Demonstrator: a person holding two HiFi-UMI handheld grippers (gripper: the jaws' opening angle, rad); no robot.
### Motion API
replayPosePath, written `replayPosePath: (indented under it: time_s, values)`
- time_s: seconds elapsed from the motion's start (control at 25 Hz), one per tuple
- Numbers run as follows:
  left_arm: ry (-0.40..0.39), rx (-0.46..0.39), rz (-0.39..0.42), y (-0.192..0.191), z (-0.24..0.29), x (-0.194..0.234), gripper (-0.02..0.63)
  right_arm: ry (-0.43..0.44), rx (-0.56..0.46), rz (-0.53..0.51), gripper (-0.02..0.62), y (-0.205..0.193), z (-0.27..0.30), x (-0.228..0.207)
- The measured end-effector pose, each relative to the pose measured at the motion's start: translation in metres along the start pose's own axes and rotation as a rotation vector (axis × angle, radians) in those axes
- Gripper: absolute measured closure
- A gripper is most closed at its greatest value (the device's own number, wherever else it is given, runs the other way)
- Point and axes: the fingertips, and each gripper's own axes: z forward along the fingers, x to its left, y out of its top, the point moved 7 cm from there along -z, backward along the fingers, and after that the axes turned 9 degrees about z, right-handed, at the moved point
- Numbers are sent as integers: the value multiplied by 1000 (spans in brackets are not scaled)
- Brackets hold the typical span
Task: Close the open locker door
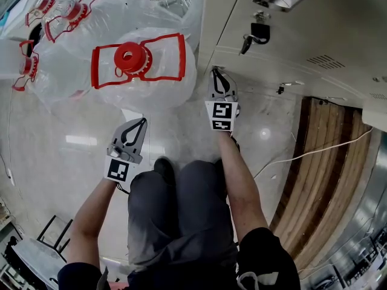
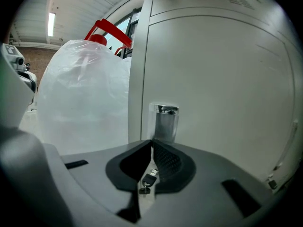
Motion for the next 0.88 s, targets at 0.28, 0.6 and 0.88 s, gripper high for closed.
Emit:
replayPosePath:
  time_s: [0.28,0.6,0.88]
  values:
    - [77,-18,-171,-4,-1,1,604,4,-6,30,594,-2,-1,-1]
    - [76,-7,-166,-8,-3,2,604,10,-8,44,600,-3,-3,-1]
    - [85,-13,-174,-6,-3,2,604,-2,11,41,601,-1,-2,-1]
